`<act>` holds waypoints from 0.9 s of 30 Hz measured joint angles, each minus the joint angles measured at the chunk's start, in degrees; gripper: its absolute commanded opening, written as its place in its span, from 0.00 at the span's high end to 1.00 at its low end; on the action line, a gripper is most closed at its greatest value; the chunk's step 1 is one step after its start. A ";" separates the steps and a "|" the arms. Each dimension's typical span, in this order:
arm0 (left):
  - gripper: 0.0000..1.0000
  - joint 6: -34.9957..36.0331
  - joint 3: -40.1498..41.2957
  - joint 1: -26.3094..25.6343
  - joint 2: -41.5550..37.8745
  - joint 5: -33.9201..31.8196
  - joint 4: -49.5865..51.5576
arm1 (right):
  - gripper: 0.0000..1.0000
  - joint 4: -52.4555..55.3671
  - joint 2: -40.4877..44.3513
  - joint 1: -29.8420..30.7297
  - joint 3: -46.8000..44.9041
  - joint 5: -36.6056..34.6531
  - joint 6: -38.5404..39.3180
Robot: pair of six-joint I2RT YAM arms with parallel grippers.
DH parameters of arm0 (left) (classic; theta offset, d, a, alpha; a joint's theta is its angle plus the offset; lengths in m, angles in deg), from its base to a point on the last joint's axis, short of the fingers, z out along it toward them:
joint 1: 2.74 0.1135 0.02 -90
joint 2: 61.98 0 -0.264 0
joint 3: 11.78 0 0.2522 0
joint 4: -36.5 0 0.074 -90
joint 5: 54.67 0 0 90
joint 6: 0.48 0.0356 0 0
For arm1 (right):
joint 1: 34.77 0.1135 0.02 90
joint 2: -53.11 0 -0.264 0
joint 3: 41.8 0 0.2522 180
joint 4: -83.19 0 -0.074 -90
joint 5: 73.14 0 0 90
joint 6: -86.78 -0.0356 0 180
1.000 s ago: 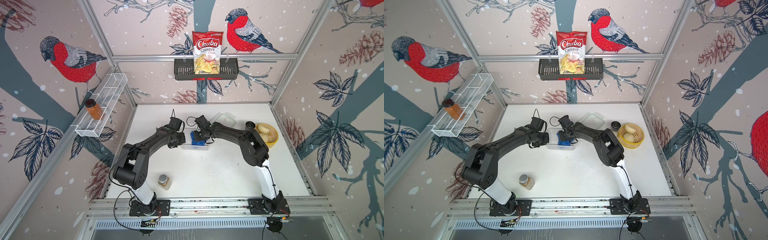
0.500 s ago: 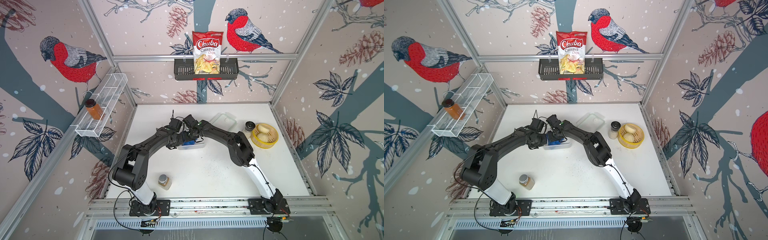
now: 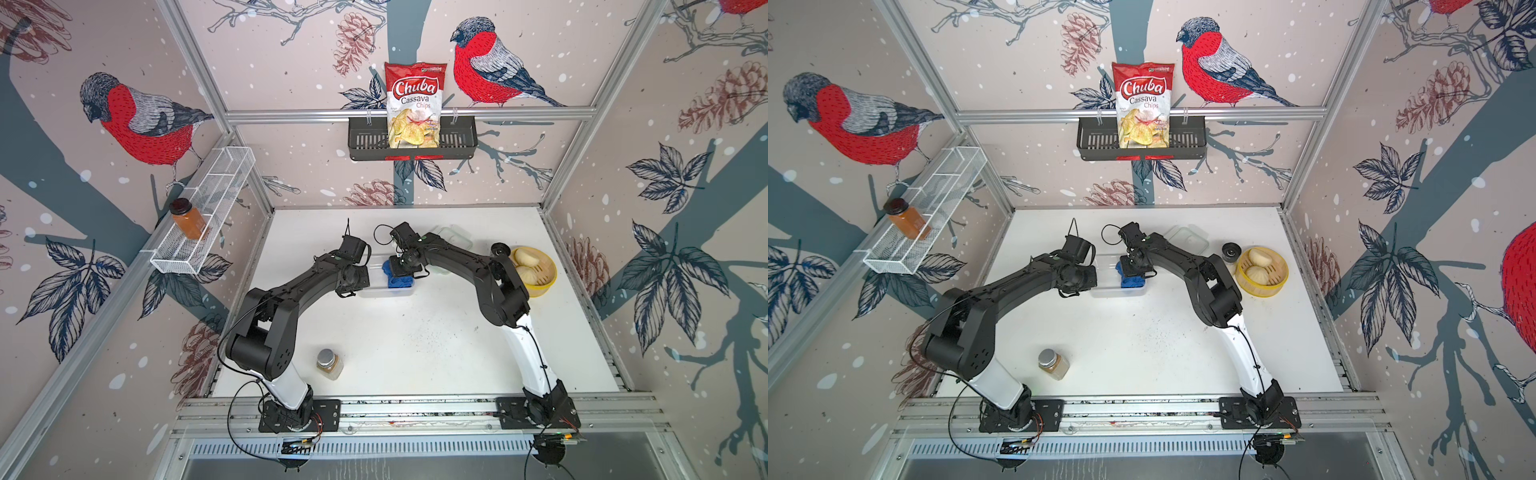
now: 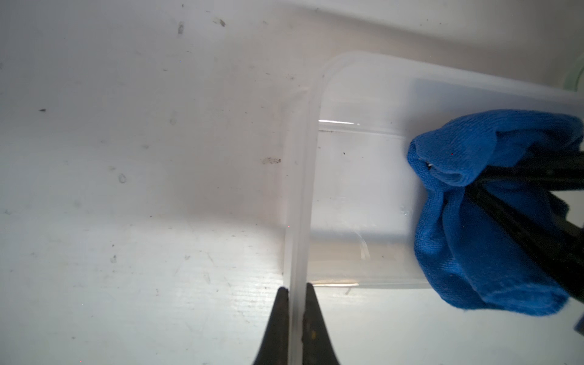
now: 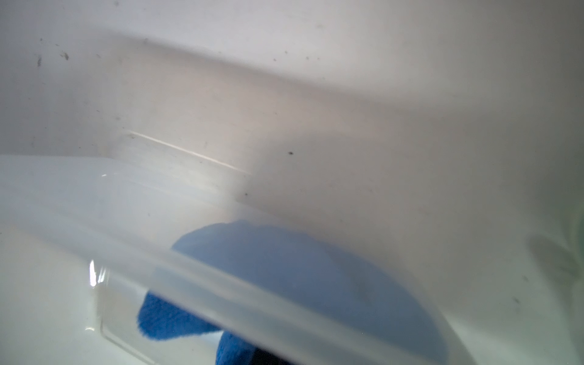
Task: Wipe the insides of the lunch boxes
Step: Wipe the dirt inside the lunch box.
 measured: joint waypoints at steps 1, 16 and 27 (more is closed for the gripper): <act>1.00 0.00 -0.11 0.02 0.09 -0.85 0.61 | 1.00 0.35 -1.46 0.74 2.29 -0.20 0.02; 1.00 0.61 -1.49 0.07 1.27 -2.75 3.61 | 1.00 -2.75 -5.84 6.16 7.17 12.63 -0.37; 1.00 0.90 -0.98 -0.04 0.94 -1.29 1.92 | 1.00 4.04 -0.11 2.14 2.47 1.42 1.99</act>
